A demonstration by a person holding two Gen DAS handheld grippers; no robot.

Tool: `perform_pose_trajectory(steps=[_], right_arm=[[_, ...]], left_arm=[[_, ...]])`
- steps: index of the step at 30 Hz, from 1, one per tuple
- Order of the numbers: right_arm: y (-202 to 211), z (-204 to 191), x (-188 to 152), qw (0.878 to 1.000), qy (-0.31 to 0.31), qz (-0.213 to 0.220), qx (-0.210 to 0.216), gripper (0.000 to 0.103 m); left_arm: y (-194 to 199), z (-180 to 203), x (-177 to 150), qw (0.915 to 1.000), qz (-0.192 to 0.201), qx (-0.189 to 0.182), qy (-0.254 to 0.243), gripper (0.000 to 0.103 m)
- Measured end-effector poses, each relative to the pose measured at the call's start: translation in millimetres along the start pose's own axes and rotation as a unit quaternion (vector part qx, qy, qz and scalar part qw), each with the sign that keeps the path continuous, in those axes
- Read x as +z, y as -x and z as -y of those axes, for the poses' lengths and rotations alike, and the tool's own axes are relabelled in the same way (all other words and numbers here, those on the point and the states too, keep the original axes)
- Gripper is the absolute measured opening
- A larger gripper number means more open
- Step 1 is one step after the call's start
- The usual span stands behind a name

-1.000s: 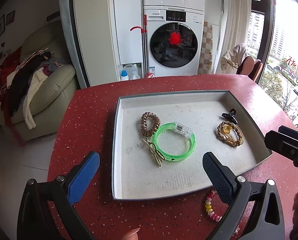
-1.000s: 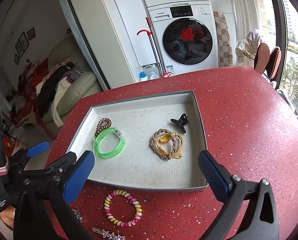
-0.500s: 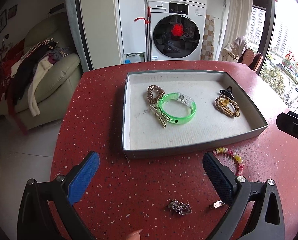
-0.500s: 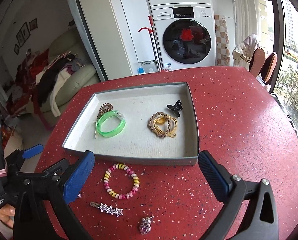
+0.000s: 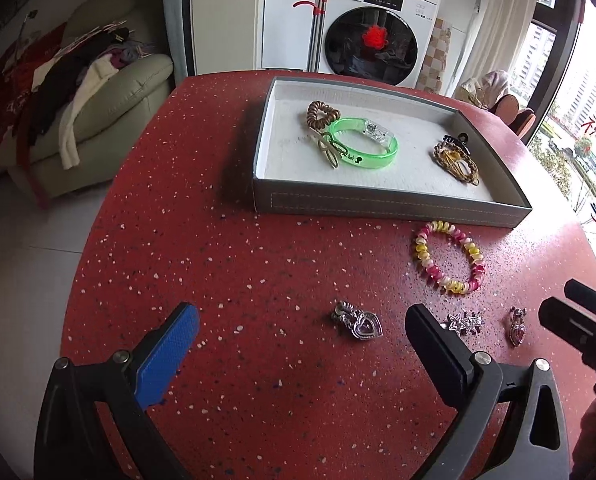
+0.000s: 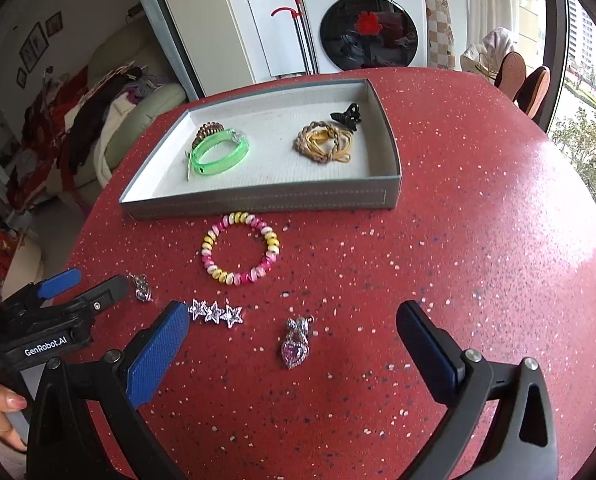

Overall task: Organize jewelry
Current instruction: 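Move both tools back toward the heart pendants on the table, then grasp the silver heart pendant with the left tool while the right tool grasps the pink heart pendant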

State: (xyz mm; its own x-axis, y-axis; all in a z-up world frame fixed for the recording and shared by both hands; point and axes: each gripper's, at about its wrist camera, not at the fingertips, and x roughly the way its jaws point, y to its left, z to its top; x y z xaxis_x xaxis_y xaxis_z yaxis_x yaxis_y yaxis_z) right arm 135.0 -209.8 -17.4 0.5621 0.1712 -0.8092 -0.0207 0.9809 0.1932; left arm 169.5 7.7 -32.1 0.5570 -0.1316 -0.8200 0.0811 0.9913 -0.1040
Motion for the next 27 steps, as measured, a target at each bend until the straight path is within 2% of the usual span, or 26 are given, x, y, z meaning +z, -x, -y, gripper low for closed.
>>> perform_pose_trajectory(steps=[8,14,16,23,26,27], right_arm=[[-2.7,3.3,-14.0,1.000,-0.012,-0.008,-0.024,0.100],[-7.3,5.5,-16.7,0.999,-0.021,-0.013,-0.030,0.085],[-10.8,3.2,-16.1,0.999,-0.018,-0.016,-0.032,0.076],[-19.2,-11.3,-17.9,0.998,0.015,-0.013,-0.063,0.069],[-20.2,-15.7,-19.6,0.996,0.033,-0.012,-0.079,0.062],[-20.2,-16.7,-20.0,0.995,0.040,-0.010,-0.086,0.055]], left_arm=[[-6.7,9.7,-8.3,0.9997,-0.008,0.017,0.015,0.103],[-10.6,11.1,-8.2,0.9994,-0.004,0.027,0.021,0.103],[-13.0,10.8,-8.8,0.9993,-0.006,0.030,0.023,0.103],[-16.8,12.1,-11.9,0.9991,-0.010,0.037,0.018,0.103],[-21.2,14.6,-13.2,0.9988,-0.018,0.046,0.008,0.098],[-21.5,15.8,-13.9,0.9988,-0.015,0.047,0.004,0.095]])
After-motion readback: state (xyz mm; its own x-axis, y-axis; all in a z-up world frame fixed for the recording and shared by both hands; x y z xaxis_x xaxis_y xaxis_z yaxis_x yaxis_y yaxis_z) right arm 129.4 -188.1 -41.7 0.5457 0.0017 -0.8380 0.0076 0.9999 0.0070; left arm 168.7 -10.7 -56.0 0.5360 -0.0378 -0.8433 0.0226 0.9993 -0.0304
